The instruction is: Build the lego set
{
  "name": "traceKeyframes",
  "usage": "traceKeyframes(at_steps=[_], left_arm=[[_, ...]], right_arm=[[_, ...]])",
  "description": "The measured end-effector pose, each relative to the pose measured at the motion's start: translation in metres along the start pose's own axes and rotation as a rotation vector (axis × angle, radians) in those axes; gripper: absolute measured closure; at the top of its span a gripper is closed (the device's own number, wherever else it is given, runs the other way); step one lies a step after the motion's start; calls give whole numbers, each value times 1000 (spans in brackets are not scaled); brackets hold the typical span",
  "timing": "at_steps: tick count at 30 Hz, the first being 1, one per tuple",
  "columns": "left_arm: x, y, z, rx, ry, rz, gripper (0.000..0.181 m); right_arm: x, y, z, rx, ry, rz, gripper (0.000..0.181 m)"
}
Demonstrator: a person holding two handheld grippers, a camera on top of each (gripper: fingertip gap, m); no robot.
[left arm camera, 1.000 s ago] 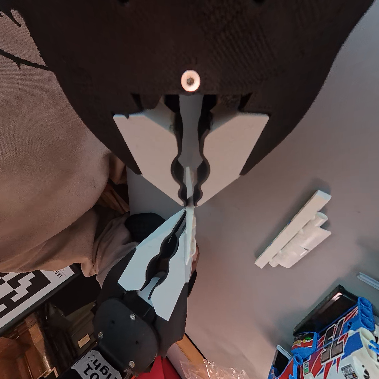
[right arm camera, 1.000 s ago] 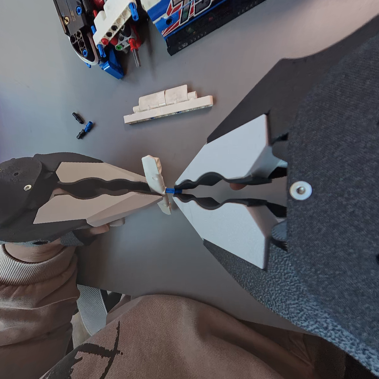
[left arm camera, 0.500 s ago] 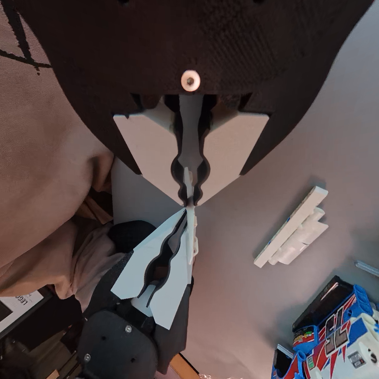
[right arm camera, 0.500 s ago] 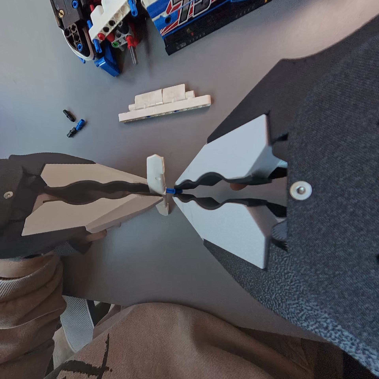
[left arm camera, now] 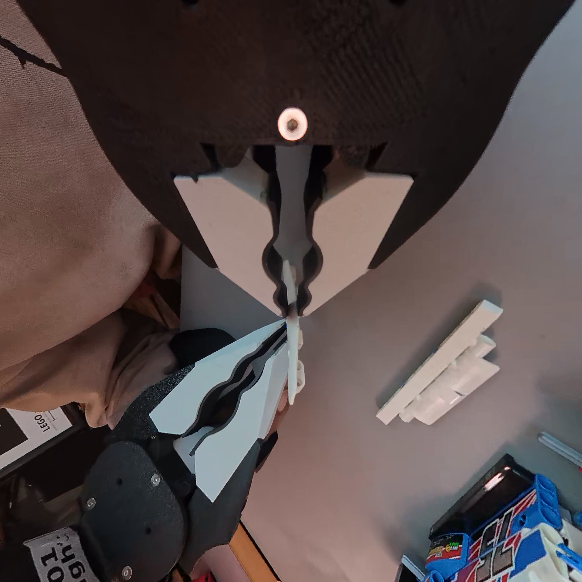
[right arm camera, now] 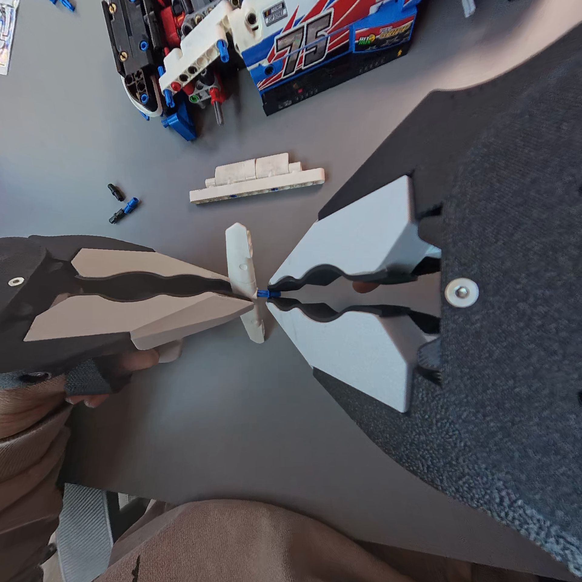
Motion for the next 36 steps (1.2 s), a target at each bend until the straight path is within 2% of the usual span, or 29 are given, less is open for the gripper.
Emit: traceKeyframes(at_steps=[3,12,21,27,31,32,36], left_arm=[[1,1,-2,9,-23,2,177],[4,-2,-12,-71,-221,90,177],[3,-6,-15,-57,-193,165,178],[-5,-2,-11,-53,-144,87,178],[-13,5,-11,23,-84,-15,177],[-15,7,-12,43,-75,-38,177],[-22,14,-17,91,-68,-110,177]], right_arm=[[-1,1,2,-28,-7,-26,181],[0,2,10,-32,85,26,181],[1,3,11,-22,87,70,181],[-3,9,3,22,52,21,180],[-11,16,-3,-6,-4,-105,178],[-13,18,-6,-5,-10,-136,171],[-19,29,-10,-61,-50,-273,164]])
Point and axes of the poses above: each gripper's, where its closed fingertips meet, y back along the fingers, x out of its underside, z = x × y across the jaws, the point moved 3 cm from there along y, back along the fingers, and after that the axes turned 1 degree about y, right-handed, at the moved point
